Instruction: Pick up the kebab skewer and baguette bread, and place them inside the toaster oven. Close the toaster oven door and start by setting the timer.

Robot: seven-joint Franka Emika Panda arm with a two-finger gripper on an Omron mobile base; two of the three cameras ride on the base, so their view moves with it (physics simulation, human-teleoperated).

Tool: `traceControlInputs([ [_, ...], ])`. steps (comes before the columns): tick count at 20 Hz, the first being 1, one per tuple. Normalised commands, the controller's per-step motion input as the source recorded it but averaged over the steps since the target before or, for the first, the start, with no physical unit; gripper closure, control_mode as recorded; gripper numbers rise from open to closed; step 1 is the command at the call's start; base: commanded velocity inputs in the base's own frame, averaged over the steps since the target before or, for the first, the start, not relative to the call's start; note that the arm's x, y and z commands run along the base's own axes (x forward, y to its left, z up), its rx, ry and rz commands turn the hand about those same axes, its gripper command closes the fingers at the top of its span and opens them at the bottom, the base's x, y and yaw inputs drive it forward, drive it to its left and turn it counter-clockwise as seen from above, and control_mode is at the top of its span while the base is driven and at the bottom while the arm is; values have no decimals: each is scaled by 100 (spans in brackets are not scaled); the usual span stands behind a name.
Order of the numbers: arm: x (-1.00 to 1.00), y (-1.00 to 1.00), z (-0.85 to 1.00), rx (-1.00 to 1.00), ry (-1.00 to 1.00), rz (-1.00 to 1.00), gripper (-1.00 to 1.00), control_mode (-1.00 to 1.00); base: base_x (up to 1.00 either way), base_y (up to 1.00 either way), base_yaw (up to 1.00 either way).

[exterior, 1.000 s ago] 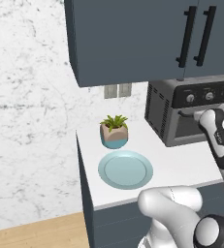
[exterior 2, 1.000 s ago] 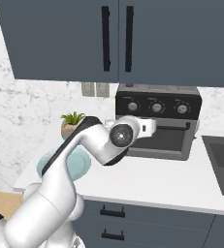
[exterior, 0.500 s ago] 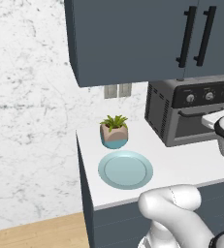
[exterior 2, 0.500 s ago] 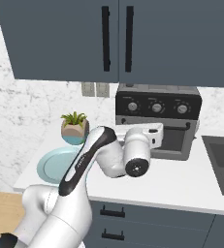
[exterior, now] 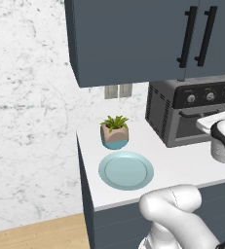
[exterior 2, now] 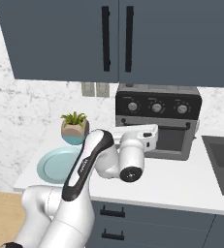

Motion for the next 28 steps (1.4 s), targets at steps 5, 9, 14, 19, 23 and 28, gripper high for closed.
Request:
traceControlInputs([
  [5, -5, 4, 46, -1, 0, 0, -100, -100, 0, 0, 0],
  [9, -6, 0, 16, 2, 0, -1, -100, -100, 0, 0, 0],
  [14, -2, 0, 0, 12, 0, 0, -100, -100, 0, 0, 0],
  [19, 8, 11, 0, 17, 0, 0, -100, -100, 0, 0, 0],
  [23, 8, 4, -1, 11, 0, 0, -100, -100, 0, 0, 0],
  [28, 21, 0, -6, 1, 0, 0, -100, -100, 0, 0, 0],
])
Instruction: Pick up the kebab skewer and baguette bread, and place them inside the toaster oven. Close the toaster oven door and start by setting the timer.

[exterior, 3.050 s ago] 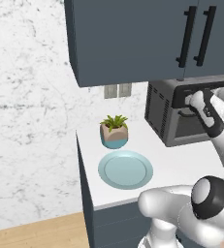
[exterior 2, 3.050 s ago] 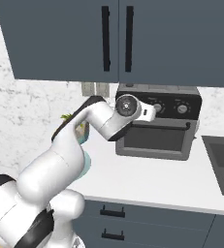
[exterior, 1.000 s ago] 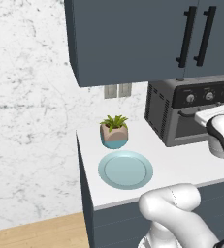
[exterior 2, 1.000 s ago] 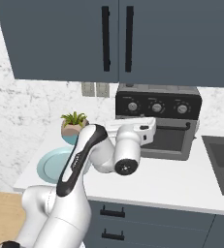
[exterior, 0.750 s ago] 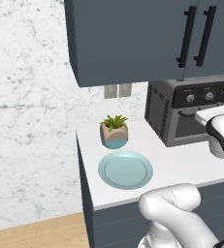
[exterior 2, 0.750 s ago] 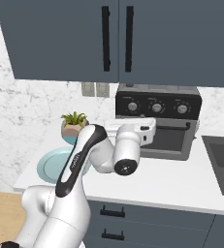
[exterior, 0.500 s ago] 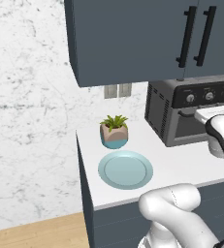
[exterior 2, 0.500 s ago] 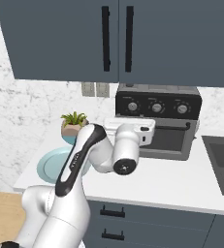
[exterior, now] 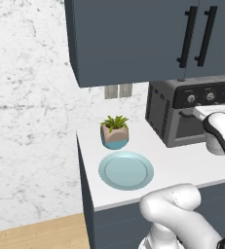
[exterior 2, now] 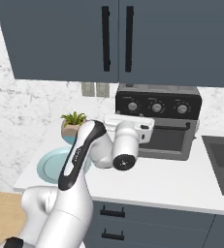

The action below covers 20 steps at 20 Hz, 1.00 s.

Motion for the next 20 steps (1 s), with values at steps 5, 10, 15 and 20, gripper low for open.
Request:
traceControlInputs([
  [5, 22, 0, -14, 0, -3, 2, -100, -100, 0, 0, 0],
  [10, 19, 0, -6, 0, -8, 1, -100, -100, 0, 0, 0],
  [15, 19, 0, -6, -3, -6, 0, -100, -100, 0, 0, 0],
  [20, 22, 0, -4, -5, 0, 0, -100, -100, 0, 0, 0],
])
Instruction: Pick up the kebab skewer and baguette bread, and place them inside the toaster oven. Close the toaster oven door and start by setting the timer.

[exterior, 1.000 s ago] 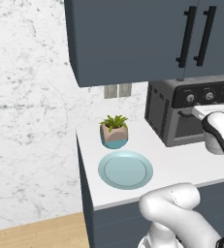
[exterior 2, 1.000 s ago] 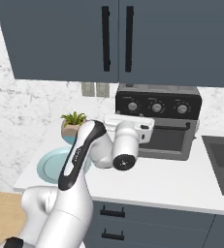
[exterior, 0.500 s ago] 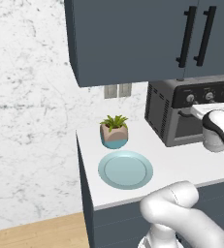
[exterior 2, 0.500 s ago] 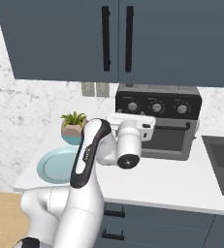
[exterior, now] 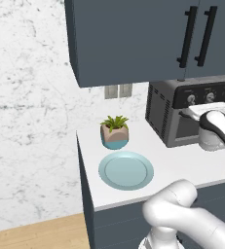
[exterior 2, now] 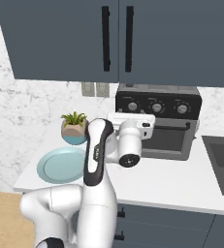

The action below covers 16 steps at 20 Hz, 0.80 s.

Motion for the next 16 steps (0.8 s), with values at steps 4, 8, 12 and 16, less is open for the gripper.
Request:
traceControlInputs([
  [4, 31, 0, 0, -7, 0, 0, -100, -100, 0, 0, 0],
  [8, 20, -5, 0, -7, 3, 0, -100, -100, 0, 0, 0],
  [12, 22, -5, 0, -4, 3, 0, -100, -100, 0, 0, 0],
  [16, 32, -15, 0, -1, 6, 0, -100, -100, 0, 0, 0],
])
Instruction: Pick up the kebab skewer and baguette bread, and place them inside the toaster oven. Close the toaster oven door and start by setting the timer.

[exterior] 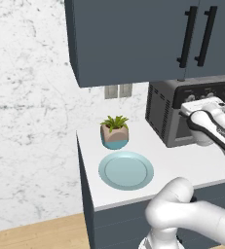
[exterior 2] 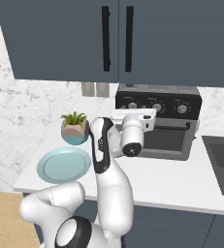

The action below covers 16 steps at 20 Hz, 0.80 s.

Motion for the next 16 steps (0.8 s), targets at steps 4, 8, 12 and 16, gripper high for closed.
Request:
traceControlInputs([
  [4, 14, -22, 0, 0, 4, 0, -100, -100, 0, 0, 0],
  [8, 2, -22, 0, 0, 1, 0, -100, -100, 0, 0, 0],
  [12, 0, -5, 0, 0, 0, 0, -100, -100, 0, 0, 0],
  [16, 0, 0, 0, 0, 0, 0, -100, -100, 0, 0, 0],
])
